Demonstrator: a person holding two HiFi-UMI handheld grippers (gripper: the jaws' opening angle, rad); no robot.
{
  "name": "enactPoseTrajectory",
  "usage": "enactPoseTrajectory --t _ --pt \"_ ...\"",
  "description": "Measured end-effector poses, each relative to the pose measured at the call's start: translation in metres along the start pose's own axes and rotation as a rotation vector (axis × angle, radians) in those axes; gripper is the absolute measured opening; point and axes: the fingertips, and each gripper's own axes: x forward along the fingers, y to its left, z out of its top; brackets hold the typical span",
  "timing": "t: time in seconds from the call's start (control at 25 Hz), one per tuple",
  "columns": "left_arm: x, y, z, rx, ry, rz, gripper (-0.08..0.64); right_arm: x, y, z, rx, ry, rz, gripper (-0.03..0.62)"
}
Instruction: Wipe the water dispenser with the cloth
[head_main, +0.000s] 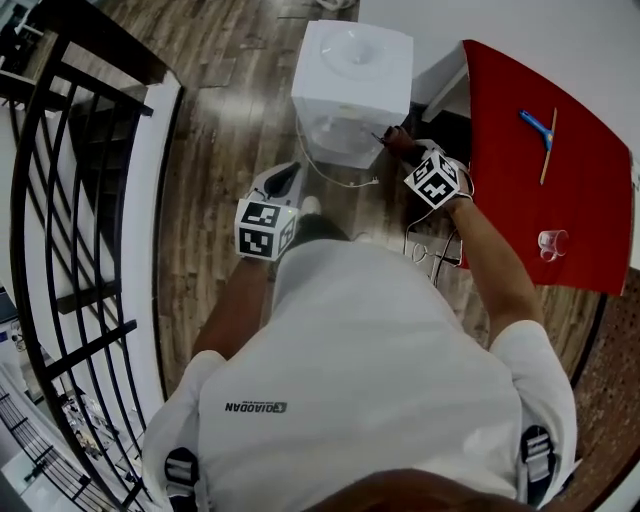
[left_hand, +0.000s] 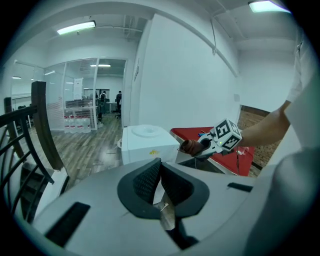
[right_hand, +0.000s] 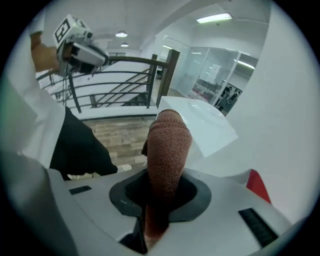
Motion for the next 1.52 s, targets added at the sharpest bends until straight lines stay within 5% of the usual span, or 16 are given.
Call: enactPoseTrajectory --t 0.36,0.56,1.0,1.32,1.52 --pt "0.022 0.030 0.030 0.056 -0.024 -0.050 0.000 -0.007 -0.005 0.075 0.749 -0.287 0.125 0.071" --pt "0.031 0.069 0.048 0.073 -0.031 -0.081 0.000 0.011 -0.016 0.144 1.034 -0.433 0.221 0.071" --pt "0.044 0.136 0.044 0.066 -0.002 -0.169 0.000 0.092 -0.022 0.266 1.147 -0.454 0.353 0.072" --pt "0.054 0.158 0.036 0.077 0.023 -0.195 0.000 0.120 -0.028 0.272 1.172 -0.410 0.346 0.072" --pt "0.057 0.158 0.037 0.020 0.012 -0.171 0.000 0.117 -0.031 0.255 1.178 -0.381 0.346 0.072"
